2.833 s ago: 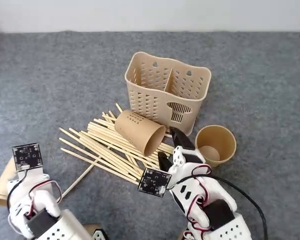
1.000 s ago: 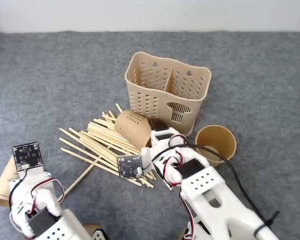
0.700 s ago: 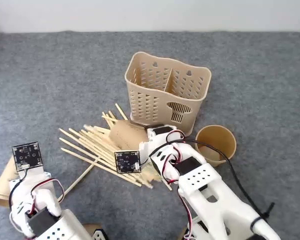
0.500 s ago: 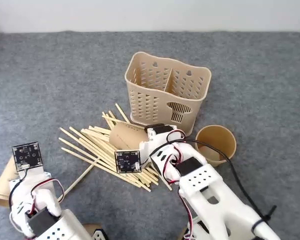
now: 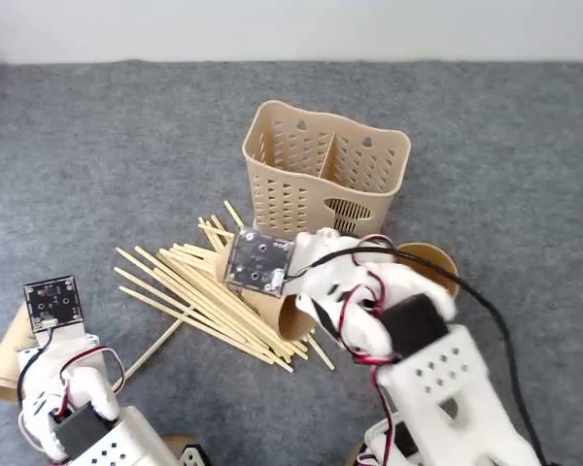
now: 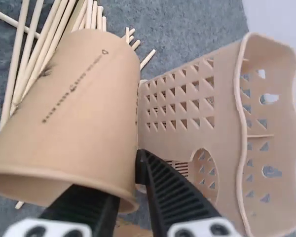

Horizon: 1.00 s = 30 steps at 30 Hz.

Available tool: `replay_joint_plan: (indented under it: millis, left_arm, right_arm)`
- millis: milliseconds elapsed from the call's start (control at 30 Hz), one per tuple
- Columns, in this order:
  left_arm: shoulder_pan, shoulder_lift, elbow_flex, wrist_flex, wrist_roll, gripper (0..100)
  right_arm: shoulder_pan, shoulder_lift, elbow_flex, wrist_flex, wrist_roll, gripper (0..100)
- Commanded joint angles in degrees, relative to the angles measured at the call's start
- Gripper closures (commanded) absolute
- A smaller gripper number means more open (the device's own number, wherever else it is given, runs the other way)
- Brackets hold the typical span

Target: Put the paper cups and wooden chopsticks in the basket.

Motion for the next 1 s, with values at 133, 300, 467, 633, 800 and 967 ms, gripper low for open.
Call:
replay_joint_plan:
  millis: [133, 300, 467, 633, 800, 967]
  left_arm:
    - [0.1, -0.9, -0.2, -0.8, 0.4, 98]
    - [0.1, -0.9, -0.2, -0.8, 0.4, 98]
    - [0.1, -0.9, -0.2, -0.8, 0.4, 98]
    - [0.1, -0.9, -0.2, -0.8, 0.4, 98]
    - [0.1, -0.9, -0.1, -0.8, 0.4, 98]
    - [0.1, -0.9, -0.1, -0.8, 0.4, 98]
  right_arm:
    - [5.3, -1.8, -16.0, 17.4, -6.3, 99.0]
    - [13.1, -1.8, -20.9, 24.4, -6.9, 99.0]
    - [21.8, -1.8, -22.0, 28.6, -6.6, 99.0]
    - [30.6, -1.8, -21.8, 29.5, -6.4, 99.0]
    - [37.2, -1.7, -21.6, 29.5, -3.8, 99.0]
    - [42.3, -1.7, -19.7, 29.5, -2.2, 99.0]
